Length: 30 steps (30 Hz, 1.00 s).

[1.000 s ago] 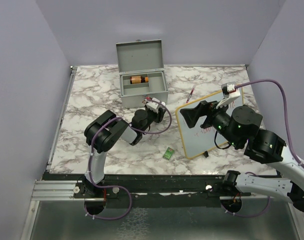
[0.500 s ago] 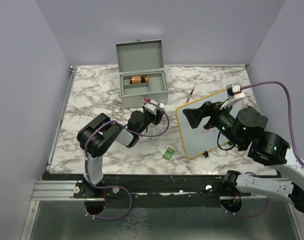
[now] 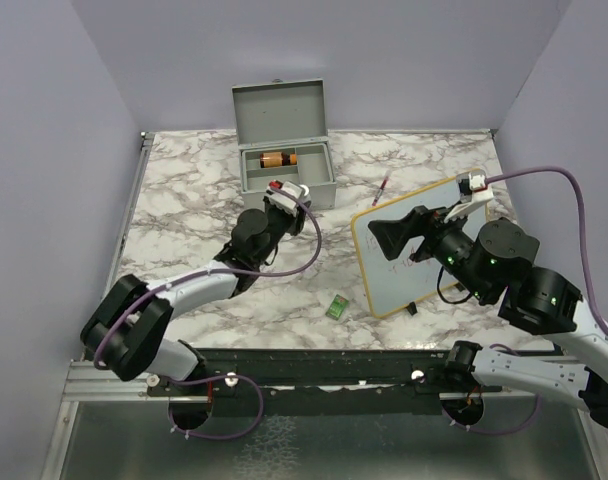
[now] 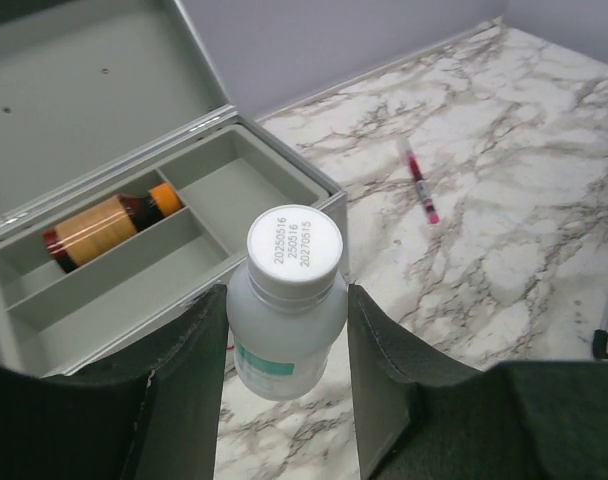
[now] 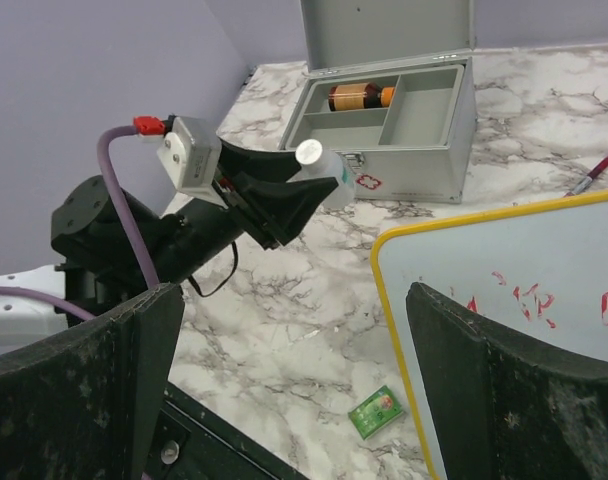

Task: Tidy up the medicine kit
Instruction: Pick up the pill bottle at the center of the board, then place the pill bottle in the medicine box.

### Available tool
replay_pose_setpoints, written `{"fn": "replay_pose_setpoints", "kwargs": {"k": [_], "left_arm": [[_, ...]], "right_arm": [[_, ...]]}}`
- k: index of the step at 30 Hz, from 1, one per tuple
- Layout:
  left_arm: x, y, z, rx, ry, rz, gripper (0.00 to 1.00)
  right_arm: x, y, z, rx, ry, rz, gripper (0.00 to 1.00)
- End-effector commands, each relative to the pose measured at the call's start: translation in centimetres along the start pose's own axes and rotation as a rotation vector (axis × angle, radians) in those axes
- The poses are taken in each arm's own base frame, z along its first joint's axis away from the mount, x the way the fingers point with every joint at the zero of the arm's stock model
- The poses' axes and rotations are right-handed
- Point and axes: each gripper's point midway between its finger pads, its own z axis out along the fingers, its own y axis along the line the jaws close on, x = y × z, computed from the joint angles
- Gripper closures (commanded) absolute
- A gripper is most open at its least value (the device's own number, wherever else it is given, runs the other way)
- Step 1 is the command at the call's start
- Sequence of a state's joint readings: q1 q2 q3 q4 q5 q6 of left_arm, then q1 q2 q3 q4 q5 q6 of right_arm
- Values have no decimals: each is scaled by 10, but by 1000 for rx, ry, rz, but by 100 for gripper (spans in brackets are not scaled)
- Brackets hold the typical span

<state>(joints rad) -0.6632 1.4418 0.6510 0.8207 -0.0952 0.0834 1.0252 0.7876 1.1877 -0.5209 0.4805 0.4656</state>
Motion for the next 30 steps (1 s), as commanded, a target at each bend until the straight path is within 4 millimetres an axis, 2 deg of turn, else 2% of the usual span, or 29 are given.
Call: {"fn": "replay_pose_setpoints", "kwargs": {"k": [1,5,9,11,17,21,25,30], "left_arm": [[-20,39,-15,-142,85,154,73],[-37,71,-20,-177,124,263,73],[-38,100,-21,-148,234,316,73],[-42,103,-18,-91,256,383,74],[-27,115,-7,22,415,607,74],[-20,119,8,101,516,644,73],[-18,123,20,120,530,701,73],[-7,121,29,152,559,686,73]], "right_arm": [[5,0,0,-10,12,14,0],[5,3,1,-20,16,17,0],[6,5,1,-26,20,20,0],[7,5,2,-27,22,24,0],[8,6,4,-29,28,21,0],[6,6,3,-22,28,17,0],[5,4,1,-15,28,24,0],[7,3,1,-9,29,28,0]]}}
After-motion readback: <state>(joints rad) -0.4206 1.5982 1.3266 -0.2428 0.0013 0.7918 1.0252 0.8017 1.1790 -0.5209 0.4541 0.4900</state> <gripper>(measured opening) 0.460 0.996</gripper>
